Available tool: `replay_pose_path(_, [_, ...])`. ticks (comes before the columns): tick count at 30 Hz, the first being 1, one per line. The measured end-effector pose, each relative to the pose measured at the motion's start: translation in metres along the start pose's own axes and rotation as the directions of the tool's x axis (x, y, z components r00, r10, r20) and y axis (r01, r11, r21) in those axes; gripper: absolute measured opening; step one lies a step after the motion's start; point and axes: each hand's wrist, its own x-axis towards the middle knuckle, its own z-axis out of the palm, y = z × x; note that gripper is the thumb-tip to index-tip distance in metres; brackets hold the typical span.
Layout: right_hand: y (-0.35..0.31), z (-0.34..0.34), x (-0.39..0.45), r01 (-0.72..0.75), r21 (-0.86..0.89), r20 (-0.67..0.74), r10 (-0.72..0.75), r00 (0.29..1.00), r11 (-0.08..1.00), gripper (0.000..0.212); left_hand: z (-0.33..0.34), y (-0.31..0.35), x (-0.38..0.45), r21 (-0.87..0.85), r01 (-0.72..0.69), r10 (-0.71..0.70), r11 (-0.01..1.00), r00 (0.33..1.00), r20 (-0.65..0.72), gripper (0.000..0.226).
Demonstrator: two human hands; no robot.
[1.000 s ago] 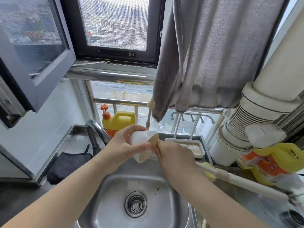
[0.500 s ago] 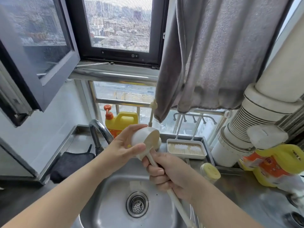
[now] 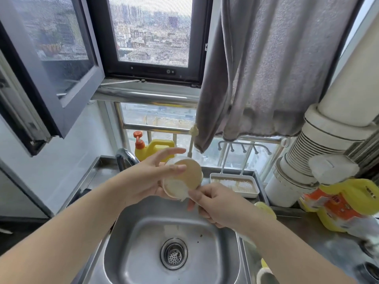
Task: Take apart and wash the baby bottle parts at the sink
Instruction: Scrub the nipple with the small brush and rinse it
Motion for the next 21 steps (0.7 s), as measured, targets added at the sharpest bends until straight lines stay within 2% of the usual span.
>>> replay_pose_path(2, [-0.004,0.001,-0.005,0.038,-0.21,-0.07,-0.054,0.996,0.977,0.036,0.002,-0.002,-0.001,0.029,0.012,-0.012,0.999,1.0,-0.009,0.059])
replay_pose_path(3, [-0.005,0.001,-0.007,0.039,-0.359,-0.135,-0.094,0.986,0.933,0.033,0.004,-0.004,-0.001,0.045,0.012,-0.011,0.999,1.0,-0.017,0.063])
replay_pose_path(5, [-0.008,0.002,-0.007,-0.049,-0.657,-0.273,-0.177,0.946,0.753,0.03,0.008,-0.01,0.001,0.084,-0.01,0.015,0.996,0.999,-0.05,0.068])
replay_pose_path(6, [-0.008,0.002,-0.006,-0.093,-0.734,-0.314,-0.215,0.925,0.673,0.03,0.01,-0.012,0.002,0.097,-0.031,0.038,0.995,0.997,-0.071,0.067])
replay_pose_path(7, [-0.006,0.003,-0.004,-0.114,-0.758,-0.338,-0.237,0.911,0.642,0.029,0.012,-0.015,0.003,0.109,-0.056,0.066,0.992,0.994,-0.091,0.067])
replay_pose_path(9, [-0.002,0.008,-0.002,-0.098,-0.683,-0.331,-0.187,0.925,0.724,0.025,0.015,-0.018,0.005,0.146,-0.112,0.13,0.983,0.985,-0.116,0.064])
replay_pose_path(12, [0.006,0.011,-0.001,-0.009,-0.423,-0.202,-0.084,0.976,0.906,0.026,0.017,-0.02,0.005,0.22,-0.182,0.209,0.958,0.972,-0.104,0.066])
replay_pose_path(13, [0.007,0.01,-0.003,0.004,-0.276,-0.128,-0.041,0.991,0.961,0.03,0.017,-0.02,0.004,0.23,-0.202,0.229,0.952,0.969,-0.098,0.069])
replay_pose_path(14, [0.007,0.009,-0.004,0.001,-0.052,-0.031,-0.003,1.0,0.999,0.033,0.016,-0.02,0.003,0.226,-0.217,0.244,0.95,0.965,-0.096,0.072])
replay_pose_path(15, [0.005,0.008,-0.005,-0.025,0.211,0.077,0.009,0.997,0.977,0.035,0.015,-0.018,0.002,0.208,-0.232,0.256,0.95,0.962,-0.097,0.073])
replay_pose_path(16, [0.002,0.007,-0.007,-0.073,0.43,0.167,0.0,0.986,0.9,0.035,0.015,-0.015,0.002,0.188,-0.245,0.266,0.951,0.959,-0.094,0.07])
replay_pose_path(17, [-0.001,0.007,-0.008,-0.112,0.56,0.223,-0.019,0.975,0.821,0.035,0.015,-0.013,0.002,0.176,-0.257,0.275,0.95,0.957,-0.087,0.065])
replay_pose_path(18, [-0.002,0.008,-0.009,-0.13,0.602,0.25,-0.031,0.968,0.788,0.035,0.015,-0.01,0.001,0.174,-0.262,0.279,0.949,0.957,-0.082,0.061])
replay_pose_path(19, [-0.002,0.01,-0.009,-0.127,0.589,0.24,-0.024,0.97,0.798,0.034,0.015,-0.009,0.001,0.172,-0.257,0.274,0.951,0.958,-0.084,0.059])
replay_pose_path(20, [-0.001,0.012,-0.008,-0.086,0.491,0.176,-0.002,0.984,0.867,0.034,0.015,-0.009,0.001,0.17,-0.243,0.261,0.955,0.961,-0.09,0.059])
replay_pose_path(21, [-0.001,0.013,-0.007,-0.027,0.273,0.062,0.01,0.998,0.962,0.034,0.014,-0.011,0.002,0.174,-0.228,0.247,0.958,0.964,-0.095,0.061])
